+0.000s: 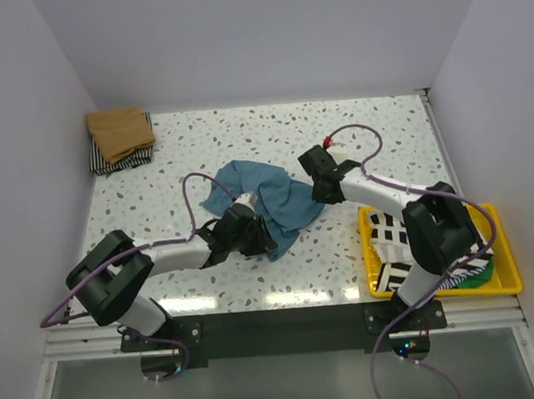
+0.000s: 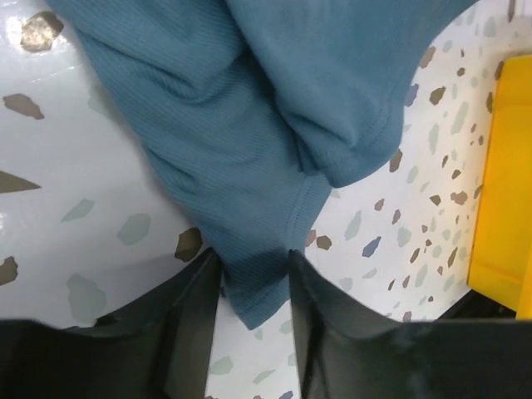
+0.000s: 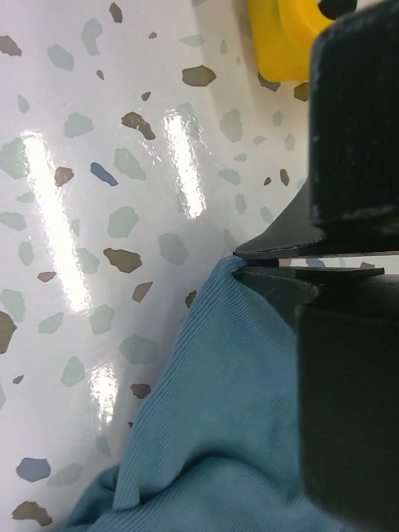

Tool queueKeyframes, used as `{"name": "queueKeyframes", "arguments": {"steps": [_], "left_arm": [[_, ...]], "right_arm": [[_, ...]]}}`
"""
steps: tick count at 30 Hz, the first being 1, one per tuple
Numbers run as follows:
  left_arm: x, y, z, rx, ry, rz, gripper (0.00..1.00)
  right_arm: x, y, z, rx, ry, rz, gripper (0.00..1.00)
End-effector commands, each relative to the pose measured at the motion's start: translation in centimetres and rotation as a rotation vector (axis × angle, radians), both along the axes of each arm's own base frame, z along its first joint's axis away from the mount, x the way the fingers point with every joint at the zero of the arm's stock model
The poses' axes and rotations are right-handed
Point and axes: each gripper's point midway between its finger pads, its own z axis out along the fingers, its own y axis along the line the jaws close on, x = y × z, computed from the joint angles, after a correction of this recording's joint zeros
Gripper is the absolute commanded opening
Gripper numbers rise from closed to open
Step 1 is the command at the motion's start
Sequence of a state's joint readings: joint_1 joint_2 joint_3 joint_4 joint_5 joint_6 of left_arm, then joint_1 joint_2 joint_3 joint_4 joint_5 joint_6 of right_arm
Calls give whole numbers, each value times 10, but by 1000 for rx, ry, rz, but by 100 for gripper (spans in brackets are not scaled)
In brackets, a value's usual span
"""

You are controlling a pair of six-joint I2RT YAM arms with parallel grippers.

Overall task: Fold and stack the tank tops
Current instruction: Flatten the tank top out

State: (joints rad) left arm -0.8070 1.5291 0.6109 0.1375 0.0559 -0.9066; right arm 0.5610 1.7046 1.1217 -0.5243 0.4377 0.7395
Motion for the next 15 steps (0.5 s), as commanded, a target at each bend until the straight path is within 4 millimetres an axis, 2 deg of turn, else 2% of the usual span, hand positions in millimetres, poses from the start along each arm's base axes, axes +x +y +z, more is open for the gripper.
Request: {"name": "queueKeyframes", "arguments": {"steps": [1, 2, 4, 5, 6, 8, 9, 11, 12, 13, 15], "left_arm": [[-11, 19, -26, 107, 64, 39, 38], [-10, 17, -23, 103, 57, 34, 28], [1, 21, -17, 129, 18, 51, 19], [9, 20, -7, 125, -2, 59, 7], [17, 29, 5, 124, -14, 86, 3], [31, 40, 28, 121, -56, 114, 0], [47, 53, 54, 95, -113, 155, 0], [64, 74, 91, 95, -172, 217, 0], [70, 83, 121, 93, -252, 241, 0], [73, 89, 140, 95, -291, 257, 0], [77, 99, 199, 84, -396, 282, 0]], "right_arm": [[2, -10, 26, -26, -56, -16, 0], [3, -10, 30, -19, -64, -14, 0], [6, -7, 41, -6, -84, -7, 0], [7, -8, 52, 3, -106, -3, 0], [8, -9, 60, 5, -113, -3, 0], [15, -7, 90, 37, -177, 4, 0], [15, -9, 101, 45, -193, 2, 0], [19, -9, 141, 89, -277, 9, 0], [19, -8, 154, 104, -299, 17, 0], [22, -6, 175, 129, -342, 21, 0], [18, -7, 212, 171, -418, 39, 0]]}}
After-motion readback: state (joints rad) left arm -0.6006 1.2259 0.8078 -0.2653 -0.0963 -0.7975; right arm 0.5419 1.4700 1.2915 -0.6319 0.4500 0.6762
